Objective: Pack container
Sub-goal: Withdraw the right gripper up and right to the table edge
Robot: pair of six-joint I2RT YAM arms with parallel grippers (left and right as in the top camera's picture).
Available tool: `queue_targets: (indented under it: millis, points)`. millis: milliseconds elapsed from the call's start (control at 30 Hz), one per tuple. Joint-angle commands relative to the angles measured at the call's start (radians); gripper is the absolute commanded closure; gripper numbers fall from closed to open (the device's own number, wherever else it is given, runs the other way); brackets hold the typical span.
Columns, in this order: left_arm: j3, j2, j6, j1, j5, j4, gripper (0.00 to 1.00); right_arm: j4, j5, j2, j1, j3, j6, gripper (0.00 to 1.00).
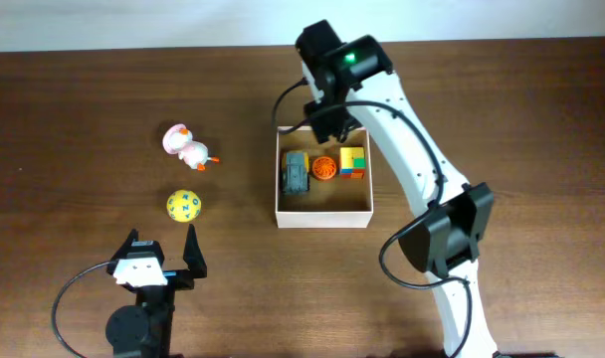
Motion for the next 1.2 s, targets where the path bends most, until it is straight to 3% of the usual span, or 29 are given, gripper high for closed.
queue_targets:
  millis: [0, 167, 400, 500, 567, 600, 633, 1167]
  points:
    - [-0.007, -0.009, 0.019, -0.002, -0.004, 0.003, 0.01, -0.029, 0.159, -0.033, -0.075, 0.015, 0.137, 0.42]
    - [-0.007, -0.009, 0.019, -0.002, -0.004, 0.003, 0.01, -0.051, 0.151, -0.033, -0.217, 0.015, 0.203, 0.35]
    - [-0.007, -0.009, 0.019, -0.002, -0.004, 0.003, 0.01, -0.047, -0.013, -0.033, -0.425, 0.014, 0.203, 0.31]
    - [-0.007, -0.009, 0.019, -0.002, -0.004, 0.003, 0.01, -0.044, -0.028, -0.033, -0.488, 0.014, 0.203, 0.22]
    - [-0.007, -0.009, 0.019, -0.002, -0.004, 0.003, 0.01, -0.045, -0.025, -0.033, -0.528, 0.014, 0.203, 0.13]
    - [-0.007, -0.009, 0.019, -0.002, -0.004, 0.003, 0.01, -0.045, -0.026, -0.033, -0.546, 0.014, 0.204, 0.03]
    - [-0.007, -0.009, 0.019, -0.002, -0.004, 0.003, 0.01, -0.045, -0.026, -0.033, -0.562, 0.014, 0.204, 0.01]
    - [-0.007, -0.009, 0.019, -0.002, -0.004, 0.003, 0.01, -0.044, -0.029, -0.033, -0.628, 0.014, 0.203, 0.01]
